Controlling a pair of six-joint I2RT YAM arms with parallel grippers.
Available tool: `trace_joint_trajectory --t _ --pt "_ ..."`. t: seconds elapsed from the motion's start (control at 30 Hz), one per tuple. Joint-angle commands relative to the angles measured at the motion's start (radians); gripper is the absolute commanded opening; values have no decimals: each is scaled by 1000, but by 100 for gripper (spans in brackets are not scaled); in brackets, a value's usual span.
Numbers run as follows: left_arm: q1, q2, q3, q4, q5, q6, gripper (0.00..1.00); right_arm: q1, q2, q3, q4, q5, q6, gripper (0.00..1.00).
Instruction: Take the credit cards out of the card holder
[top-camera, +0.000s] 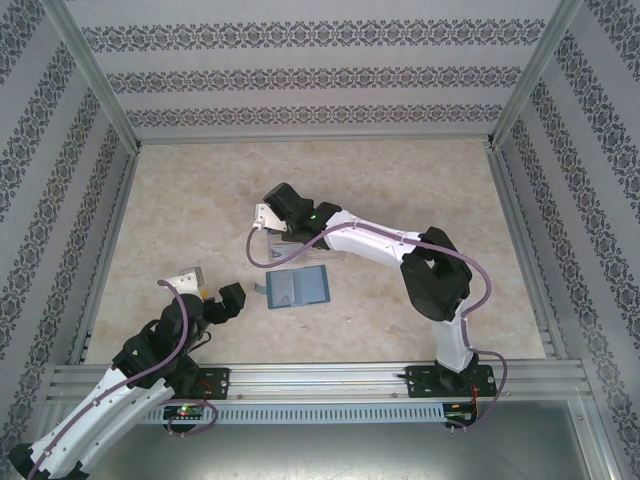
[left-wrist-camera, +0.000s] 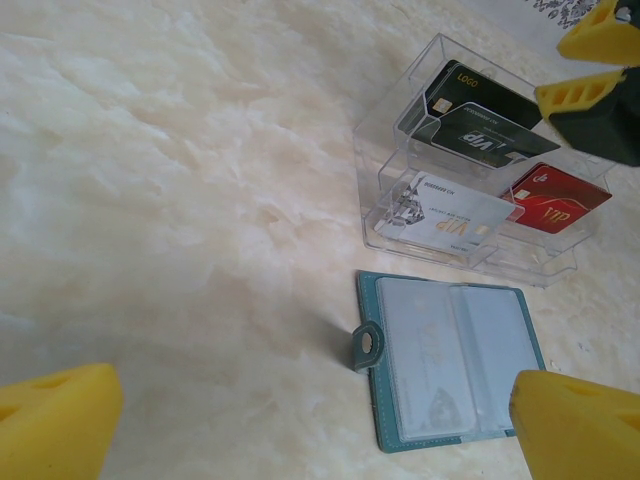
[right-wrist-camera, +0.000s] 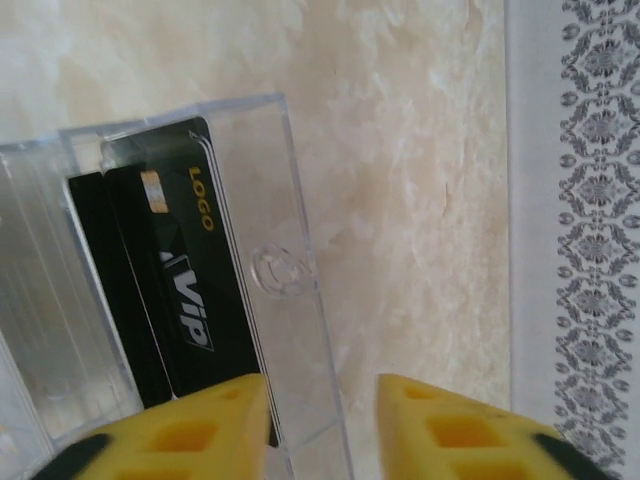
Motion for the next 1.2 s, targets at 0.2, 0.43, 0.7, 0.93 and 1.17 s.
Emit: trace_joint_trajectory --t 0.2,0.43,0.7,0.93,1.17 --pt "10 -6 -20 6 -1 -2 100 24 -35 -55 -5 -6 0 50" --pt "8 -6 -19 4 -4 -2 100 13 18 -3 0 43 15 50" --pt "9 -6 -19 5 -2 -1 100 -2 61 60 21 123 40 48" --pt "9 -6 -18 4 -3 1 100 2 26 42 38 109 67 48" --pt "9 1 -17 4 -9 5 100 16 -112 -82 72 66 175 50"
